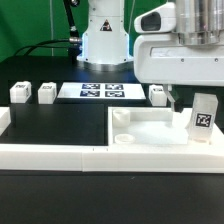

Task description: Assemble square table

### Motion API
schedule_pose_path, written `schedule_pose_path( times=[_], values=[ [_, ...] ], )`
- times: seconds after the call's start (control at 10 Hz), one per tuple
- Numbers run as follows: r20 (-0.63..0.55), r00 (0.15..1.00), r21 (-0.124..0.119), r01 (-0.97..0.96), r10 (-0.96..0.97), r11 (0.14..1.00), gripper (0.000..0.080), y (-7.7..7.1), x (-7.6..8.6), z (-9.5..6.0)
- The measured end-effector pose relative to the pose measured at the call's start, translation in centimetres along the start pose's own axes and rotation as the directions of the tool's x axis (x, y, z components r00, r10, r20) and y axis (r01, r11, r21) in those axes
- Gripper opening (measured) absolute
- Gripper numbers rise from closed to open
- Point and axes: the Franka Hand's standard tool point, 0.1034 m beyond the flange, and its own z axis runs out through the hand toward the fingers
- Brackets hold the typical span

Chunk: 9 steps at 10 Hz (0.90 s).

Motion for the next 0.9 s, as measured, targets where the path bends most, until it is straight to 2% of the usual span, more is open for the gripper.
schedule_pose_path(
  times=[0.1, 0.2, 0.3, 0.4, 0.5, 0.6, 0.7, 0.9],
  values=[
    [-0.004, 0.992, -0.004, 0.125, -0.125, 0.992, 0.0649, 0.05, 0.04, 0.17],
    [-0.002, 0.998, 0.001, 0.069, -0.069, 0.998, 0.0649, -0.01, 0.00, 0.18],
    [-0.002, 0.997, 0.001, 0.073, -0.073, 0.997, 0.0547, 0.01, 0.00, 0.18],
    [-0.002, 0.997, 0.001, 0.072, -0.072, 0.997, 0.0412, 0.01, 0.00, 0.19],
    [-0.001, 1.000, 0.002, 0.000, 0.000, 1.000, 0.0412, 0.01, 0.00, 0.18],
    [-0.002, 0.997, -0.001, -0.077, 0.077, 0.997, 0.0295, 0.24, 0.09, 0.20],
    [-0.002, 0.993, -0.001, -0.119, 0.119, 0.993, 0.0295, 0.30, 0.09, 0.21],
    [0.003, 0.912, 0.005, -0.411, 0.411, 0.912, 0.0295, 0.51, 0.04, 0.15]
  ],
)
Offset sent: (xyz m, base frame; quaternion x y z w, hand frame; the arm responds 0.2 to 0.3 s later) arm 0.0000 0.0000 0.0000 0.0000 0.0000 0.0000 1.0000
